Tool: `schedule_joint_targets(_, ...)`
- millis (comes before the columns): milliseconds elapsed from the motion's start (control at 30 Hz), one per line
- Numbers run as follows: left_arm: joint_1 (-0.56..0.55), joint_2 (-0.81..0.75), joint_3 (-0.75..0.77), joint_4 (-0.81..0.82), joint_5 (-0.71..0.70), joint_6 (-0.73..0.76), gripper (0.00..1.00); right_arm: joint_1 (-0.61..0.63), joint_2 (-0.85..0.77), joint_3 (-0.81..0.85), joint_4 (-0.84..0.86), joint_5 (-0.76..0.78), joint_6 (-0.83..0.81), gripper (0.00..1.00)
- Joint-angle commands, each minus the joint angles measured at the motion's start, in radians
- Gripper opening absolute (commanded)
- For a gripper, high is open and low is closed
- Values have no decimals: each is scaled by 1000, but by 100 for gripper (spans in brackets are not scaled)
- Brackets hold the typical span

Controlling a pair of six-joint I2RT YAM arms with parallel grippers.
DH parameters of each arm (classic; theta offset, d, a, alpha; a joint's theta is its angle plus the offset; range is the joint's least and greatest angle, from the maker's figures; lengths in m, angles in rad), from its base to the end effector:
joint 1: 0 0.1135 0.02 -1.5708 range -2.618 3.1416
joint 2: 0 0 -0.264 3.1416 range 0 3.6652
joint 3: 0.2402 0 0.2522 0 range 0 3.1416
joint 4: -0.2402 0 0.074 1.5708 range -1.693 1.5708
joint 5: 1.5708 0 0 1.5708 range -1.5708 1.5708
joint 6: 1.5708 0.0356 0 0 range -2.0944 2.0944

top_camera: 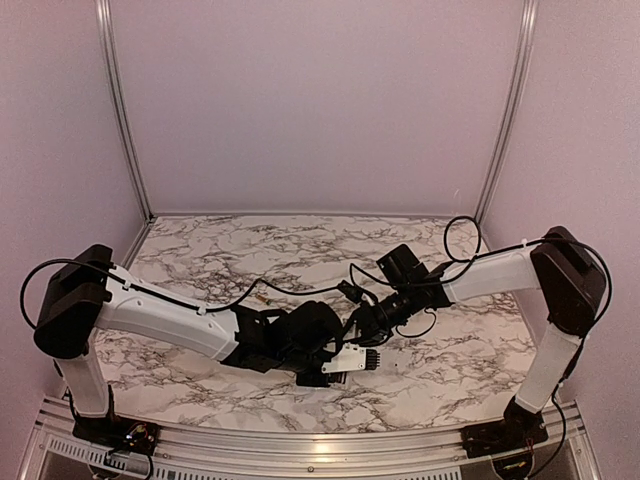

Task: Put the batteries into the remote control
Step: Load the battery into the battery compartment.

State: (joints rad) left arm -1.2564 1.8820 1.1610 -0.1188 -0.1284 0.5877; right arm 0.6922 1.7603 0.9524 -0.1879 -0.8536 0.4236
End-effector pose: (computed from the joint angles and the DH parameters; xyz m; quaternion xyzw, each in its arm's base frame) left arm 0.1272 -0.3765 0.1668 0.7288 0.5814 -0.0605 0.3566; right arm 0.2410 0.2347 0.1554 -0.2332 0.8494 0.4734 0.0088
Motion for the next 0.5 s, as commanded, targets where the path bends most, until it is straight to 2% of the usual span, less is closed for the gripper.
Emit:
schedule_joint_targets(0, -5, 63, -35, -142, -60, 1, 9, 3, -65, 49, 113, -161, 69, 0)
schedule_joint_targets(467, -3, -73, -94, 46, -184, -76, 22, 3, -36, -2, 113, -125, 58, 0)
